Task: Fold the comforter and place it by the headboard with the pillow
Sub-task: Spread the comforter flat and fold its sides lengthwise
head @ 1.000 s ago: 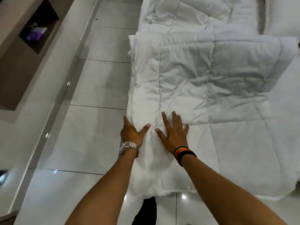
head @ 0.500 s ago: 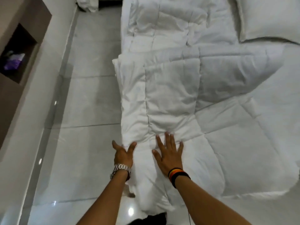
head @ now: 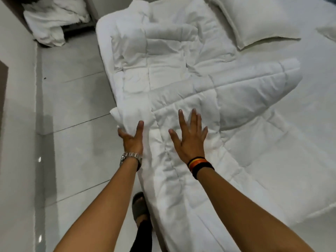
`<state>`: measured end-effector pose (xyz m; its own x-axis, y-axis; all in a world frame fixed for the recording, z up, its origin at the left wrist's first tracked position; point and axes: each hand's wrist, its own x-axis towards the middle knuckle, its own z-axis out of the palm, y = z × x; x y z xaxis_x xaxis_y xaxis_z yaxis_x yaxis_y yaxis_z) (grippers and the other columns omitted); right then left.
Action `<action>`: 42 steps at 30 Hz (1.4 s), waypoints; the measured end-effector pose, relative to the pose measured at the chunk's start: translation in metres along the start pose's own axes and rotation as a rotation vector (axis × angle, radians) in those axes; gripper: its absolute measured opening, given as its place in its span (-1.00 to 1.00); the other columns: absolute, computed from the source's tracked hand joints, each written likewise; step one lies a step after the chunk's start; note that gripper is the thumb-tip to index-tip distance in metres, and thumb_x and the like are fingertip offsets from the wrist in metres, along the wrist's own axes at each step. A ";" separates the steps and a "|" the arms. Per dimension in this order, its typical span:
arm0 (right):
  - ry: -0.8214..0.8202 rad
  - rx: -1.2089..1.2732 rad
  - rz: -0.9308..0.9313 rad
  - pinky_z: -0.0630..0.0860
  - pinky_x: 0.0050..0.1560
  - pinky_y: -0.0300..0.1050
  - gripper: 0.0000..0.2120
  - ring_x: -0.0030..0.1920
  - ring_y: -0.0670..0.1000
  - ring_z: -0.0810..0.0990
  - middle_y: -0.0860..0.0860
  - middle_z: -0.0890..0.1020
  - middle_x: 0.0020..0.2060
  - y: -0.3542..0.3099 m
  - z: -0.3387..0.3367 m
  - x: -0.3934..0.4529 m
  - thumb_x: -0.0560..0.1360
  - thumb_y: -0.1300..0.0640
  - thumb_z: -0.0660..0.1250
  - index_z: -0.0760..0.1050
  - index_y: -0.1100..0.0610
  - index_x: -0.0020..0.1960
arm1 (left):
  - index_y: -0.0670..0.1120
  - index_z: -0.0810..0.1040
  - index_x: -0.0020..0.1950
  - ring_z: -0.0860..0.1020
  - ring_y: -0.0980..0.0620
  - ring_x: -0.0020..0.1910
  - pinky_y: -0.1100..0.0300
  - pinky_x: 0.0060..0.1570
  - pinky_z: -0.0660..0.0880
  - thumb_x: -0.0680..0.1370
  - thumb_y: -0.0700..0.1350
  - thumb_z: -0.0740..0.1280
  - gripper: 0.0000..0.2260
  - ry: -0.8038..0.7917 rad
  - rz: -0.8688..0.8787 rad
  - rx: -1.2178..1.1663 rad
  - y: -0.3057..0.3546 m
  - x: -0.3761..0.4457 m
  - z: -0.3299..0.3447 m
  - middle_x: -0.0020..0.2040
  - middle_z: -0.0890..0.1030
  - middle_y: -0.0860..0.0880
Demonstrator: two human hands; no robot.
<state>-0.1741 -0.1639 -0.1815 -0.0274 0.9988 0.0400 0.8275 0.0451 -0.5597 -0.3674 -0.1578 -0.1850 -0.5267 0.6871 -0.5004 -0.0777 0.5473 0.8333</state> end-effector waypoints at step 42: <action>-0.082 -0.274 0.474 -0.20 0.46 0.64 -0.11 0.69 0.27 -0.20 0.09 -0.17 0.72 -0.131 0.220 0.375 0.50 -0.61 -0.13 -0.19 -0.22 0.71 | -0.09 0.55 0.38 0.64 -0.02 0.23 0.38 0.10 0.49 0.23 0.25 0.64 -0.18 -0.269 0.292 0.229 0.262 0.477 0.130 0.26 0.67 -0.05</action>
<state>-0.4158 0.2091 -0.2756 0.3495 0.9071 -0.2346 0.8751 -0.4055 -0.2641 -0.5291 0.3754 -0.2360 -0.2582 0.9114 -0.3205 0.2468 0.3829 0.8902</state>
